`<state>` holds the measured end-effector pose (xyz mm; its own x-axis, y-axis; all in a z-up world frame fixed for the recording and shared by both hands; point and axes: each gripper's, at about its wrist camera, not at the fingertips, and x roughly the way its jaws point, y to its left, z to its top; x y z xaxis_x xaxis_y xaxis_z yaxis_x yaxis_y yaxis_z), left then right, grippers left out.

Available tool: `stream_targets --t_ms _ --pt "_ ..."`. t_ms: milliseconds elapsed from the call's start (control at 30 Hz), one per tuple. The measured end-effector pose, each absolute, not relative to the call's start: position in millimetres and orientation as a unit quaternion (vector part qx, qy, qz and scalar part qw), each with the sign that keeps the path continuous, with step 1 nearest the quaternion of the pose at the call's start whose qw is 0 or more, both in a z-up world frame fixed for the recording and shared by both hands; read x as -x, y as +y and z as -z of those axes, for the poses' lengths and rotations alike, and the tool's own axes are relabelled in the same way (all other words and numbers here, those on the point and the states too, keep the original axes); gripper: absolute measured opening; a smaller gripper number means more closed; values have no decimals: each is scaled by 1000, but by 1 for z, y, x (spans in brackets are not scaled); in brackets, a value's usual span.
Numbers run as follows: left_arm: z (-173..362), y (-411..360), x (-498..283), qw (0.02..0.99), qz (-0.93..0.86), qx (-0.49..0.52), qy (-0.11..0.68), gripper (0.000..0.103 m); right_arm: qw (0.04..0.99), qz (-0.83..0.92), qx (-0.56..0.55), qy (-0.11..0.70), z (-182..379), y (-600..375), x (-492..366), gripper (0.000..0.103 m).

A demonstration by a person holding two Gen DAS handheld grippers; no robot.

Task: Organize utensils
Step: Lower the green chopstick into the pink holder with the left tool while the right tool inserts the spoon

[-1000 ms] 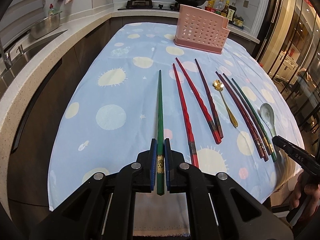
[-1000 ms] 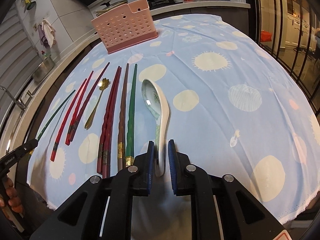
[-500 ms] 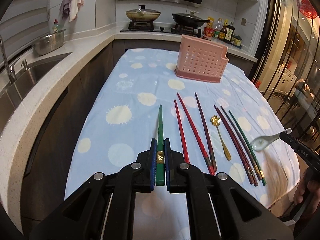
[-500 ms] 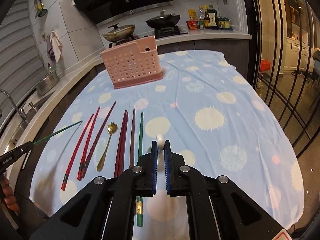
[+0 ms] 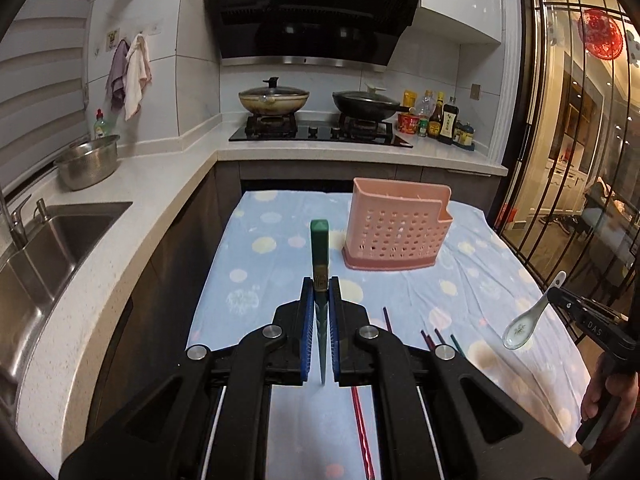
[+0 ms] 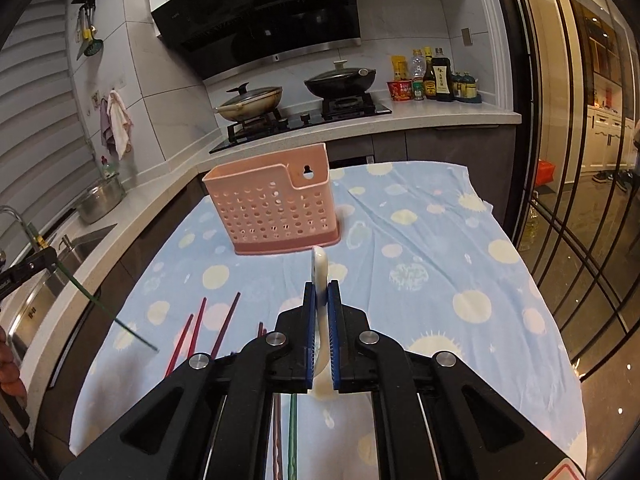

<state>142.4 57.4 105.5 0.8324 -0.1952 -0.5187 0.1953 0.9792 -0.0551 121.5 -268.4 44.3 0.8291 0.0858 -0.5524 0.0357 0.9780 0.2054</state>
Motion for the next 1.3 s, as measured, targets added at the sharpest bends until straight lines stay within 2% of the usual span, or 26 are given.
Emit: stream_targets --t_ms 400,700,833,1200,1233,1300 --pt "-191 16 -228 973 123 -4 194 7 962 -16 -87 257 -97 -270 -230 6" --pt "-236 -22 -307 977 135 6 166 7 962 -20 -110 251 -109 -282 -313 6" --pt "-228 -28 -337 973 143 18 180 7 958 -19 -111 263 -99 -280 -341 6" --pt "-154 -36 -375 956 139 21 259 7 942 -37 -100 319 -50 -267 -372 7" --pt "-151 -35 -374 956 134 18 259 10 943 -33 -100 316 -48 -266 -370 10" --pt "-147 -34 -370 957 128 14 259 25 944 -31 -98 312 -49 -266 -364 11"
